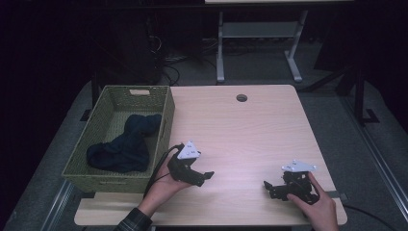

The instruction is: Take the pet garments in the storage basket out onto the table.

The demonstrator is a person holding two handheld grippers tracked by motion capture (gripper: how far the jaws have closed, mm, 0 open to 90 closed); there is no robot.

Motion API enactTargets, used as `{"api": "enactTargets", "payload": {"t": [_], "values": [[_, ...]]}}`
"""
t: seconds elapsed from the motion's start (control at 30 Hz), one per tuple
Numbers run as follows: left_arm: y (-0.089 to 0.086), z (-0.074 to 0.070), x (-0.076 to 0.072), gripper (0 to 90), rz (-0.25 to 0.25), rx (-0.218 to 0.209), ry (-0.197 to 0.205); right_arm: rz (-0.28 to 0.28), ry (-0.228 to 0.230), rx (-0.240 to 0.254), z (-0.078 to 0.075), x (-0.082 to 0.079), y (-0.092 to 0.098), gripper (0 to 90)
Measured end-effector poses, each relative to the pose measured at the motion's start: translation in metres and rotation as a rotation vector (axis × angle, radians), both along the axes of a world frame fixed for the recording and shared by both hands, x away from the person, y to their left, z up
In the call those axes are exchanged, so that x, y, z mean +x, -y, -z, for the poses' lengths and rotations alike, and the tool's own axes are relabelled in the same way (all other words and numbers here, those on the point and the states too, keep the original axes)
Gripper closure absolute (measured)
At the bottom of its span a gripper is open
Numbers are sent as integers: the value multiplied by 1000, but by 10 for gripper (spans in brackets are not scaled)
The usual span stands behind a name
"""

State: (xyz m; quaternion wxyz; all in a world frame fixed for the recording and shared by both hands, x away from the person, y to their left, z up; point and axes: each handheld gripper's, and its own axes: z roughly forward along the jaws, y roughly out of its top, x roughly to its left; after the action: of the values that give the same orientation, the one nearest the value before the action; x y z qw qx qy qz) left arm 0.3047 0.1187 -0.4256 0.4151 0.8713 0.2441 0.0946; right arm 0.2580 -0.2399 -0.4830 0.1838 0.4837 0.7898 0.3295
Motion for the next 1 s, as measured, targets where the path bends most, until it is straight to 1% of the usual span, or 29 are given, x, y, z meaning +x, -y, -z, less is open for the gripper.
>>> {"api": "enactTargets", "payload": {"t": [0.1, 0.13, 0.17, 0.2, 0.3, 0.33, 0.4, 0.43, 0.53, 0.6, 0.67, 0.7, 0.77, 0.87, 0.9, 1.0], "values": [[1, -3, -1, 138, -3, 1, 2, 0, 0, 0, 0, 0, 0, 4], [1, -5, 0, 138, 1, 8, 2, 0, 0, 0, 0, 0, 0, 4], [1, -6, 0, 138, -6, -3, 0, 0, 0, 0, 0, 0, 0, 4], [1, -7, 0, 138, -1, 5, 2, 0, 0, 0, 0, 0, 0, 4], [0, -12, 1, 138, -8, -6, 4, 0, 0, 0, 0, 0, 0, 4], [0, -13, 1, 138, -12, -14, -1, 0, 0, 0, 0, 0, 0, 4], [0, -15, 2, 138, -5, -3, 2, -2, 1, -1, 0, 0, 0, 4], [1, -16, 2, 137, -4, -12, 2, -2, 1, -1, 0, 0, 0, 4], [2, -20, 2, 137, 10, 0, 7, -2, 1, -1, 0, 0, 0, 4], [4, -22, 1, 137, 10, -7, 10, 0, 0, 0, 0, 0, 0, 4], [4, -24, 1, 137, 18, 0, 13, 0, 0, 0, 0, 0, 0, 4], [5, -25, 1, 137, 13, -4, 8, 0, 0, 0, 0, 0, 0, 4], [5, -26, 2, 137, 17, 14, 8, 0, 0, 0, 0, 0, 0, 4], [4, -29, 3, 139, 12, 8, 7, 1, 0, 1, 0, 0, 0, 4], [3, -31, 3, 138, 16, 15, 6, 0, 0, 0, 0, 0, 0, 4], [1, -36, 5, 139, 12, 9, 11, 0, 0, 0, 0, 0, 0, 4]]}}
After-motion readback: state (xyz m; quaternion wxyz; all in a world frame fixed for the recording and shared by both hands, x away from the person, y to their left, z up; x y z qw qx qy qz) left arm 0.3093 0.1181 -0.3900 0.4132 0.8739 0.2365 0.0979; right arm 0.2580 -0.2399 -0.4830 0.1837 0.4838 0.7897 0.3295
